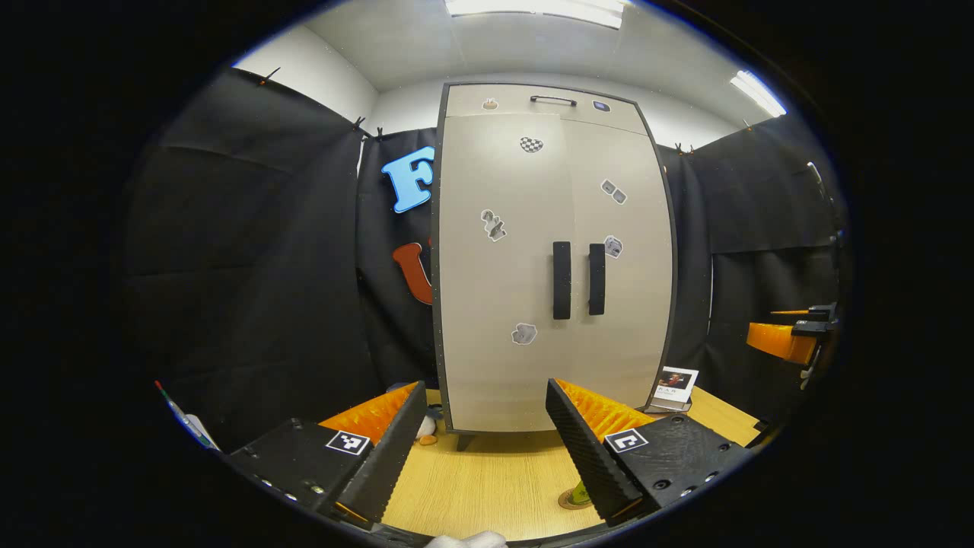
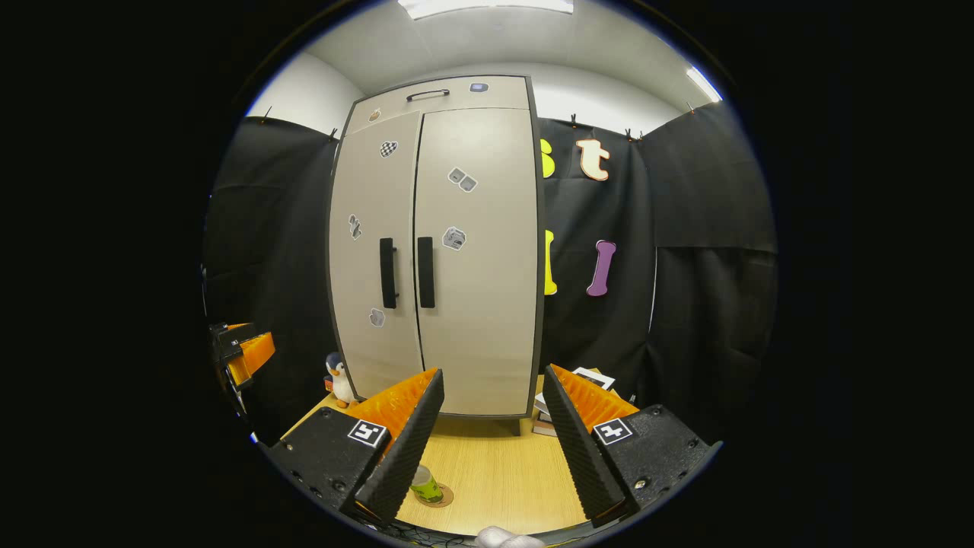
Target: Grasp the bottle in the cabinet with the left hand and place it on the coaster, then close the right door with the right hand and the left door with the left hand.
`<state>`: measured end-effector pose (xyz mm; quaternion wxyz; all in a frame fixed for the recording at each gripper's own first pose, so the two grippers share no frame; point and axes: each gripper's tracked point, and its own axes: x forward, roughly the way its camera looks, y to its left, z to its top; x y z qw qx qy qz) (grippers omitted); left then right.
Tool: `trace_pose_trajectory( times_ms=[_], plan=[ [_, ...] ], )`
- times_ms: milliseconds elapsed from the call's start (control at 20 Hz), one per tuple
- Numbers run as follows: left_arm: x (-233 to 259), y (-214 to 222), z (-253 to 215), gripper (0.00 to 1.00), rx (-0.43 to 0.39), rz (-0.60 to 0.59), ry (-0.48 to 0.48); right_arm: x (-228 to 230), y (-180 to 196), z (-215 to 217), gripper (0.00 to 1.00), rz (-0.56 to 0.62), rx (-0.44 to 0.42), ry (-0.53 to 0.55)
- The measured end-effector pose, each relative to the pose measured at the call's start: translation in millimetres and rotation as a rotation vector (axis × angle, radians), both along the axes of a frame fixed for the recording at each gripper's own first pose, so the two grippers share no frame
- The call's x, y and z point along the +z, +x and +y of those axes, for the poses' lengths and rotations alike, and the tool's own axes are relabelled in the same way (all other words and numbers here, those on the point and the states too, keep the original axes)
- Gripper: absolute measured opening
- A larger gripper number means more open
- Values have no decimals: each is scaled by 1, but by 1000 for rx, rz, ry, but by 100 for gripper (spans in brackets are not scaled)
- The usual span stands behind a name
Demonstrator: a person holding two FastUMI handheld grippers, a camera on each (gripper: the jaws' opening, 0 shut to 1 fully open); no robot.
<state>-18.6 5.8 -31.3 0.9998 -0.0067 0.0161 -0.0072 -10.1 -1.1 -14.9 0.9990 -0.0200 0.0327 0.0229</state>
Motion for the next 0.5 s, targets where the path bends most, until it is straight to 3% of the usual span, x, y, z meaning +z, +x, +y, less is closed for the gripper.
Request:
trace_pose_trajectory(
  times_ms=[500],
  plan=[
    [-1, 11, 0, 96, -6, -1, 2, 0, 10, 1, 81, 0, -4, 4]
  ],
)
